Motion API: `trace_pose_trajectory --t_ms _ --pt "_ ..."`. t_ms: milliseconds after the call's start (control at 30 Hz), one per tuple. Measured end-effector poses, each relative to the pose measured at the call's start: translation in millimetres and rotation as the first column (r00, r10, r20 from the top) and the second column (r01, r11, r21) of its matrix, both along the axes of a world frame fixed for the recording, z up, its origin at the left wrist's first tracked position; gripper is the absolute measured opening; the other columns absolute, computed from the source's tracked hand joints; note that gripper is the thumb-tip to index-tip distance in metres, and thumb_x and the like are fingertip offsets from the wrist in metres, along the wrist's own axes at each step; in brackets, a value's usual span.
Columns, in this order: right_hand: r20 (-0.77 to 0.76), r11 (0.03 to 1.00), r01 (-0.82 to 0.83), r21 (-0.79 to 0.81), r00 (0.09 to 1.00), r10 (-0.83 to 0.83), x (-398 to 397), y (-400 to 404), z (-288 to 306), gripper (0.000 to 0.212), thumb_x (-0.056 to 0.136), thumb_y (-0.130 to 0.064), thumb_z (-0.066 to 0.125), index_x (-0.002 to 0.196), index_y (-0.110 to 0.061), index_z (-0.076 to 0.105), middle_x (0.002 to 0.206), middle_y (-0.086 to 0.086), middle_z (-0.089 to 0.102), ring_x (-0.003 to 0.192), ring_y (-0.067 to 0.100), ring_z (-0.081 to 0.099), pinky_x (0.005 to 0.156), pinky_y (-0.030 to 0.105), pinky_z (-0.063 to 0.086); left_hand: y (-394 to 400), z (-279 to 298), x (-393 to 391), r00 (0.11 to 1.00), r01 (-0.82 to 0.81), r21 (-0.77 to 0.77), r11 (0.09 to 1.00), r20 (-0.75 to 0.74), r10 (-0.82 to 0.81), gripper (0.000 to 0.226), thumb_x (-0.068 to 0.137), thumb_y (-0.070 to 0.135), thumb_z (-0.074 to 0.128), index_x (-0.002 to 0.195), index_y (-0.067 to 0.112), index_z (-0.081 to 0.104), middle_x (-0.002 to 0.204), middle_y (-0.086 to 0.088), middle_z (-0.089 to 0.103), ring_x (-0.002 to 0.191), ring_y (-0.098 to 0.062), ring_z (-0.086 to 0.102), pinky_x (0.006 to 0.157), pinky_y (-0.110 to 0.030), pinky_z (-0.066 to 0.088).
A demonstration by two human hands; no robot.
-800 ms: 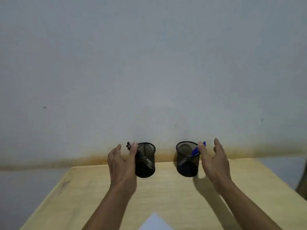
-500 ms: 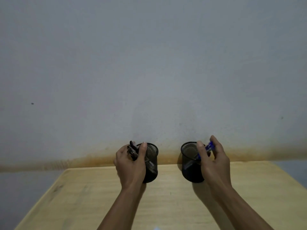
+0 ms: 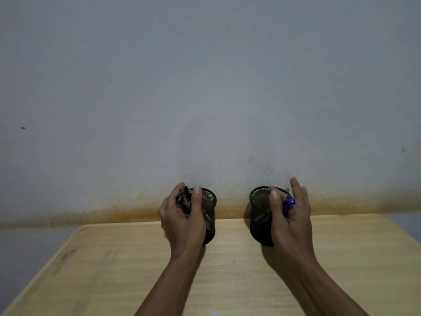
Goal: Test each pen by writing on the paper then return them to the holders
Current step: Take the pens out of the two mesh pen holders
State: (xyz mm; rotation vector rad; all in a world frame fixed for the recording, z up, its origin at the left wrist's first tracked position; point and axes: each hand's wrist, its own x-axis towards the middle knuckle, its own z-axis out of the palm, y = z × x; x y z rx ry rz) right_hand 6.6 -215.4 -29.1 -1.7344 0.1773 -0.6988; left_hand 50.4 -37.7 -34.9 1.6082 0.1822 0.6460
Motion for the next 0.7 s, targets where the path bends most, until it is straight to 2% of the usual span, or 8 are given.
trace_pose_trajectory --t_ms 67,133,200,300,467,567,633,700 --pt "-0.008 0.998 -0.002 -0.057 1.000 0.002 3 -6 3 0.060 0.096 -0.058 0.039 0.145 -0.028 0.053 0.167 -0.020 0.020 0.153 -0.005 -0.002 0.126 0.035 0.007 2 -1 2 0.999 -0.021 -0.005 1.000 -0.037 0.021 0.056 0.070 0.087 0.054 0.113 0.052 0.062 0.127 0.012 0.060 0.122 -0.014 0.055 0.105 -0.050 0.044" --pt "0.001 1.000 -0.026 -0.015 1.000 0.026 3 -10 11 0.057 0.100 -0.055 0.036 0.144 -0.025 0.055 0.166 -0.017 0.026 0.150 -0.008 0.002 0.126 0.034 0.011 3 9 -1 1.000 -0.007 -0.043 0.999 -0.017 0.006 0.056 0.073 0.084 0.053 0.110 0.045 0.067 0.118 0.016 0.066 0.120 -0.009 0.057 0.104 -0.046 0.046" --pt "0.020 0.997 -0.033 0.071 0.999 0.032 2 -13 26 0.052 0.104 -0.049 0.037 0.144 -0.020 0.055 0.164 -0.011 0.035 0.150 -0.004 0.015 0.123 0.029 0.019 3 27 -10 0.998 0.045 -0.136 0.990 0.040 -0.040 0.047 0.083 0.067 0.058 0.108 0.030 0.072 0.106 0.016 0.072 0.109 -0.003 0.063 0.100 -0.037 0.051" --pt "0.097 0.982 -0.006 0.187 0.995 -0.012 -7 -15 54 0.044 0.107 -0.044 0.040 0.139 -0.020 0.057 0.156 -0.002 0.049 0.145 0.013 0.043 0.121 0.035 0.033 4 60 -28 0.995 0.071 -0.251 0.965 0.084 -0.052 0.032 0.094 0.049 0.057 0.104 0.024 0.074 0.097 0.018 0.073 0.102 0.000 0.065 0.087 -0.023 0.051" --pt "0.288 0.854 -0.152 0.498 0.958 0.002 -49 -9 109 0.043 0.108 -0.035 0.042 0.143 -0.014 0.053 0.138 -0.003 0.062 0.122 0.005 0.063 0.110 0.030 0.046 9 119 -69 0.960 0.142 -0.393 0.908 0.277 -0.031 0.023 0.098 0.035 0.056 0.093 0.020 0.073 0.087 0.020 0.072 0.074 0.015 0.065 0.061 -0.004 0.045" --pt "0.333 0.725 -0.257 0.639 0.942 0.040 -83 -4 122 0.044 0.107 -0.035 0.043 0.144 -0.012 0.050 0.131 -0.001 0.064 0.116 0.008 0.066 0.104 0.034 0.049 15 137 -94 0.940 0.229 -0.472 0.851 0.335 -0.067 0.022 0.098 0.030 0.057 0.098 0.011 0.070 0.100 0.000 0.076 0.094 -0.008 0.073 0.079 -0.020 0.055" --pt "0.295 0.668 -0.246 0.702 0.955 0.042 -99 0 116 0.037 0.106 -0.033 0.046 0.137 -0.012 0.054 0.130 0.001 0.065 0.113 0.012 0.068 0.103 0.036 0.049 18 131 -106 0.943 0.252 -0.530 0.809 0.322 -0.082 0.020 0.098 0.023 0.059 0.102 0.006 0.067 0.103 -0.008 0.075 0.095 -0.018 0.074 0.086 -0.031 0.057" --pt "0.249 0.614 -0.210 0.761 0.968 0.023 -111 3 100 0.029 0.106 -0.027 0.050 0.129 -0.012 0.057 0.128 0.004 0.066 0.108 0.012 0.069 0.098 0.033 0.051 20 114 -118 0.960 0.232 -0.574 0.785 0.264 -0.091 0.024 0.098 0.016 0.058 0.115 0.000 0.061 0.107 -0.013 0.073 0.094 -0.021 0.074 0.086 -0.033 0.059"
